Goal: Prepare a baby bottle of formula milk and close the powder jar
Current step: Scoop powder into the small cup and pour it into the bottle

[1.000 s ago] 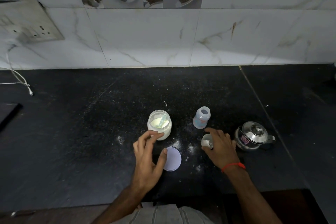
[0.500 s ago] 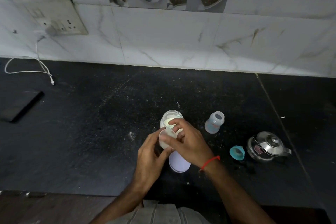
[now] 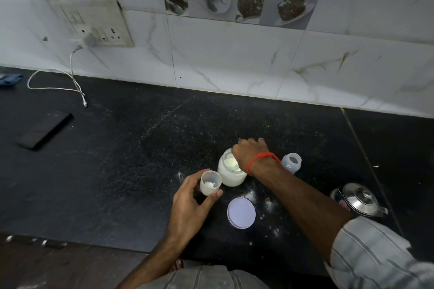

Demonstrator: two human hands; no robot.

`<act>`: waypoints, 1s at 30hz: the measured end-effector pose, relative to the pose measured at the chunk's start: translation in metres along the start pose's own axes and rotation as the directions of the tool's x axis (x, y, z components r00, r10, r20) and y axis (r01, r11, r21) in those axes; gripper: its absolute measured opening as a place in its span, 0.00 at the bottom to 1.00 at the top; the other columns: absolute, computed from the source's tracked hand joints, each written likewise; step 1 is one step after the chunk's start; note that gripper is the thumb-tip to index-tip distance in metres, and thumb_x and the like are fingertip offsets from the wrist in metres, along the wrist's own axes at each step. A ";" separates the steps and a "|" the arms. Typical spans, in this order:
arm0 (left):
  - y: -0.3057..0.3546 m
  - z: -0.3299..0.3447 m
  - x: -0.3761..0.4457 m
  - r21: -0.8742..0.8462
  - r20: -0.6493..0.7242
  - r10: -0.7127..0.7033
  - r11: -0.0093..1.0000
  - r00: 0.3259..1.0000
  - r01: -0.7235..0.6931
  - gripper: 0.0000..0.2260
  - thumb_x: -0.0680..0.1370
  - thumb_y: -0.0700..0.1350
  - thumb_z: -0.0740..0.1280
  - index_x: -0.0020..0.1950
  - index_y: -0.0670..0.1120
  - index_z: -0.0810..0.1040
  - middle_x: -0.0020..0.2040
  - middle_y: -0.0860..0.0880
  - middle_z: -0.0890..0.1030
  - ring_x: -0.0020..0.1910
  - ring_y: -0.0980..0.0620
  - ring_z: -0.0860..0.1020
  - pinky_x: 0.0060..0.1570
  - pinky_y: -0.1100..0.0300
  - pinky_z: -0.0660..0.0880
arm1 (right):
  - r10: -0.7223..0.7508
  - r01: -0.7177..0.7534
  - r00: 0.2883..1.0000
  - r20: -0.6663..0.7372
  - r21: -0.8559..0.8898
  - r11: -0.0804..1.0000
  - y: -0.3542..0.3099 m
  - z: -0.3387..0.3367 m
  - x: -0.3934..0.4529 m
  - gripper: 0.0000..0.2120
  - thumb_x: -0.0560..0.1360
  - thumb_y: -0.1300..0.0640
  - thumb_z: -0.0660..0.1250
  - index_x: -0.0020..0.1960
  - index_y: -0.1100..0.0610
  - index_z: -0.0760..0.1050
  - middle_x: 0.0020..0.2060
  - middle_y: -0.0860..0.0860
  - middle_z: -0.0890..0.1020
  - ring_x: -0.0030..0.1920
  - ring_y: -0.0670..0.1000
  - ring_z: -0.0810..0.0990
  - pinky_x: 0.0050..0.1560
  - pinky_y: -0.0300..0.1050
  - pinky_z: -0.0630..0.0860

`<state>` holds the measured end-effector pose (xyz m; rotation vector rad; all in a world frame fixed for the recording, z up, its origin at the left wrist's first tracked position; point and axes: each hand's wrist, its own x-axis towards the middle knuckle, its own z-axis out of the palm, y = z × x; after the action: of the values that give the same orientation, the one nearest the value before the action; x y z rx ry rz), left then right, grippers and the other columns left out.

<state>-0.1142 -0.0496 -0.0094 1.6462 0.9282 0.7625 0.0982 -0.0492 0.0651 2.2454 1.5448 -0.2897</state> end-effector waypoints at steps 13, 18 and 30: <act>-0.008 0.003 -0.002 0.047 0.053 -0.020 0.999 0.998 0.018 0.24 0.73 0.51 0.80 0.67 0.58 0.79 0.62 0.61 0.81 0.62 0.59 0.81 0.62 0.52 0.80 | -0.097 0.106 0.989 0.107 -0.080 0.991 -0.006 -0.003 0.001 0.19 0.82 0.65 0.63 0.72 0.62 0.71 0.79 0.61 0.57 0.81 0.67 0.46 0.66 0.86 0.56; -0.010 0.005 -0.002 0.050 0.062 -0.041 0.998 0.997 0.038 0.24 0.73 0.50 0.80 0.67 0.58 0.79 0.62 0.60 0.82 0.61 0.59 0.81 0.62 0.51 0.80 | -0.183 0.166 0.968 0.172 0.109 0.980 -0.002 0.001 0.011 0.15 0.78 0.57 0.70 0.63 0.61 0.79 0.67 0.58 0.70 0.73 0.61 0.63 0.66 0.76 0.65; -0.008 0.007 0.001 0.024 0.055 -0.066 0.998 0.996 0.064 0.23 0.73 0.48 0.80 0.67 0.56 0.79 0.61 0.57 0.84 0.59 0.59 0.82 0.59 0.54 0.81 | -0.085 -0.030 0.991 0.102 0.798 0.602 0.041 0.012 0.009 0.14 0.75 0.56 0.75 0.31 0.50 0.81 0.46 0.53 0.87 0.53 0.53 0.84 0.63 0.54 0.77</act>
<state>-0.1090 -0.0508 -0.0191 1.6402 0.9488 0.6613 0.1398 -0.0599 0.0593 2.7433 1.5500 -1.3665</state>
